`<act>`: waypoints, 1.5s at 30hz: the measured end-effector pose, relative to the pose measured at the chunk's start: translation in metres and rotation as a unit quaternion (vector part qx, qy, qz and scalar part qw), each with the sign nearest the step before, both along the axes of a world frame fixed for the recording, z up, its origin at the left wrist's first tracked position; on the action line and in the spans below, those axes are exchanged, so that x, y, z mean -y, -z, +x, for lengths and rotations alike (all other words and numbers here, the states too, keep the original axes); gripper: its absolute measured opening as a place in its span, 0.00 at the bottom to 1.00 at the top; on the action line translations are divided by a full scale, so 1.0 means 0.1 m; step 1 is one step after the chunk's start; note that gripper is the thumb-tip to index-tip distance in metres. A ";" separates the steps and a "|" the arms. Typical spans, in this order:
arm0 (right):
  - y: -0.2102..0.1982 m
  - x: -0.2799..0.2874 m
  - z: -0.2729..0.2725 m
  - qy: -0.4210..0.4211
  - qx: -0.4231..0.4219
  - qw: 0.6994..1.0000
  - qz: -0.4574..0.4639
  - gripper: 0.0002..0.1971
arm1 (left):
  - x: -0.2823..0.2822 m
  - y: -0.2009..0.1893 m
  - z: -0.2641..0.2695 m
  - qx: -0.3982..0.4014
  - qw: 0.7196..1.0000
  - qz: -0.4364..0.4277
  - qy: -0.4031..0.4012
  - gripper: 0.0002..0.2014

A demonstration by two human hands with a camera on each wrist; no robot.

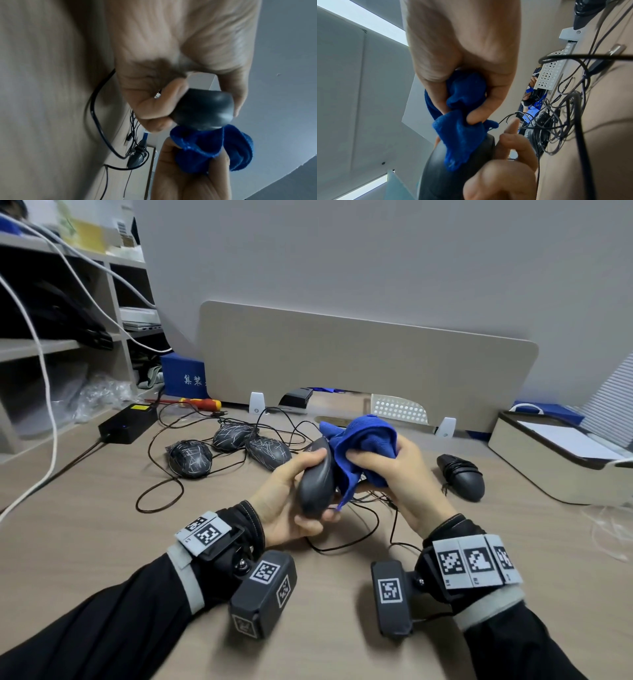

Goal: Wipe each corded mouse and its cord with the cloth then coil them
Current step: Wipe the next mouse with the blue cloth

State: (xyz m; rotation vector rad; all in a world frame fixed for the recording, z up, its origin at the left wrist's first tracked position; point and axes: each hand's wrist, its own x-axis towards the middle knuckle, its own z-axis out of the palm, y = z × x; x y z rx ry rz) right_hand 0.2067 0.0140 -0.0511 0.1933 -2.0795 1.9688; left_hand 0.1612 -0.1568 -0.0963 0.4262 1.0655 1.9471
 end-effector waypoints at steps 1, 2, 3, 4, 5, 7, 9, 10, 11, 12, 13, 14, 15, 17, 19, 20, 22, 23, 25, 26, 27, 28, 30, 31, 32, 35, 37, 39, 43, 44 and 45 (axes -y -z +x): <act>-0.01 0.00 0.00 0.011 -0.003 1.000 -0.002 0.13 | -0.01 0.00 0.01 0.000 1.000 0.001 0.001 0.30; -0.01 -0.01 0.00 0.024 -0.004 1.000 -0.002 0.12 | -0.01 -0.01 0.02 0.003 1.000 0.003 -0.006 0.27; -0.01 -0.01 0.01 0.033 -0.005 0.999 0.003 0.10 | -0.01 -0.01 0.02 0.009 1.000 0.003 -0.021 0.23; -0.01 -0.01 0.01 0.036 -0.003 0.999 0.014 0.08 | -0.01 -0.02 0.02 0.013 0.999 0.000 -0.037 0.21; 0.00 0.00 0.01 0.034 0.001 0.999 0.030 0.08 | -0.02 -0.02 0.02 0.012 0.998 -0.006 -0.055 0.19; 0.01 0.02 0.01 0.020 0.009 0.998 0.061 0.09 | -0.03 -0.04 0.04 -0.004 0.997 -0.024 -0.078 0.19; 0.01 0.04 0.01 0.008 0.013 0.997 0.074 0.09 | -0.05 -0.06 0.09 -0.038 0.992 -0.065 -0.097 0.25; 0.01 0.05 0.01 0.002 0.014 0.997 0.075 0.09 | -0.06 -0.06 0.11 -0.051 0.990 -0.089 -0.101 0.28; 0.02 0.05 0.01 -0.004 0.015 0.997 0.076 0.09 | -0.07 -0.06 0.13 -0.060 0.987 -0.105 -0.102 0.29; 0.02 0.06 0.01 -0.008 0.017 0.997 0.077 0.10 | -0.08 -0.06 0.14 -0.063 0.986 -0.111 -0.106 0.29; 0.03 0.07 0.01 -0.013 0.021 0.997 0.078 0.10 | -0.08 -0.05 0.13 -0.059 0.986 -0.111 -0.114 0.29; 0.03 0.07 0.01 -0.018 0.026 0.996 0.082 0.11 | -0.08 -0.04 0.11 -0.049 0.985 -0.107 -0.126 0.29; 0.04 0.08 0.02 -0.024 0.030 0.995 0.090 0.12 | -0.09 -0.03 0.09 -0.037 0.985 -0.101 -0.137 0.29; 0.04 0.07 0.02 -0.045 0.032 0.992 0.117 0.11 | -0.10 -0.02 0.07 -0.016 0.985 -0.070 -0.155 0.27; 0.01 0.02 0.04 -0.077 0.022 0.984 0.157 0.09 | -0.08 -0.02 0.05 -0.001 0.983 -0.039 -0.181 0.24; -0.01 -0.01 0.05 -0.092 0.014 0.980 0.176 0.09 | -0.07 -0.03 0.05 0.008 0.981 -0.032 -0.189 0.23; -0.04 -0.06 0.08 -0.104 0.006 0.975 0.198 0.09 | -0.06 -0.03 0.04 0.022 0.982 -0.027 -0.186 0.23; -0.06 -0.07 0.08 -0.099 0.007 0.975 0.199 0.08 | -0.05 -0.03 0.04 0.019 0.983 -0.035 -0.179 0.23; -0.05 -0.07 0.06 -0.063 0.009 0.980 0.189 0.10 | -0.05 -0.03 0.03 0.005 0.984 -0.060 -0.167 0.23; -0.04 -0.06 0.04 -0.037 0.004 0.982 0.184 0.12 | -0.06 -0.03 0.03 0.005 0.984 -0.066 -0.164 0.22; -0.02 -0.06 0.02 -0.013 0.000 0.984 0.179 0.14 | -0.06 -0.03 0.03 0.004 0.983 -0.073 -0.166 0.22; -0.01 -0.06 0.01 0.002 0.000 0.985 0.174 0.15 | -0.06 -0.02 0.02 -0.004 0.982 -0.082 -0.169 0.22; 0.02 -0.06 -0.01 0.000 0.004 0.985 0.173 0.17 | -0.07 0.00 0.02 -0.031 0.981 -0.098 -0.166 0.20; 0.03 -0.05 -0.01 -0.006 0.002 0.984 0.178 0.18 | -0.07 0.00 0.02 -0.039 0.980 -0.099 -0.166 0.19; 0.03 -0.05 -0.01 -0.010 -0.001 0.983 0.183 0.19 | -0.07 0.01 0.02 -0.042 0.980 -0.097 -0.170 0.17; 0.04 -0.01 -0.01 -0.013 0.000 0.983 0.185 0.19 | -0.08 0.01 0.01 -0.036 0.977 -0.087 -0.190 0.15; 0.03 0.01 0.01 -0.029 0.005 0.981 0.191 0.17 | -0.10 0.00 0.01 -0.022 0.975 -0.074 -0.210 0.13; 0.01 0.04 0.05 -0.058 -0.003 0.975 0.217 0.14 | -0.11 0.01 -0.01 -0.005 0.969 -0.060 -0.240 0.13; -0.03 0.05 0.12 -0.135 0.012 0.958 0.252 0.08 | -0.08 0.04 -0.09 0.034 0.959 -0.025 -0.282 0.11; -0.04 0.05 0.14 -0.151 0.032 0.953 0.261 0.08 | -0.07 0.05 -0.11 0.052 0.957 -0.010 -0.287 0.13; -0.03 0.05 0.15 -0.160 0.050 0.948 0.272 0.07 | -0.06 0.05 -0.12 0.066 0.956 0.001 -0.287 0.17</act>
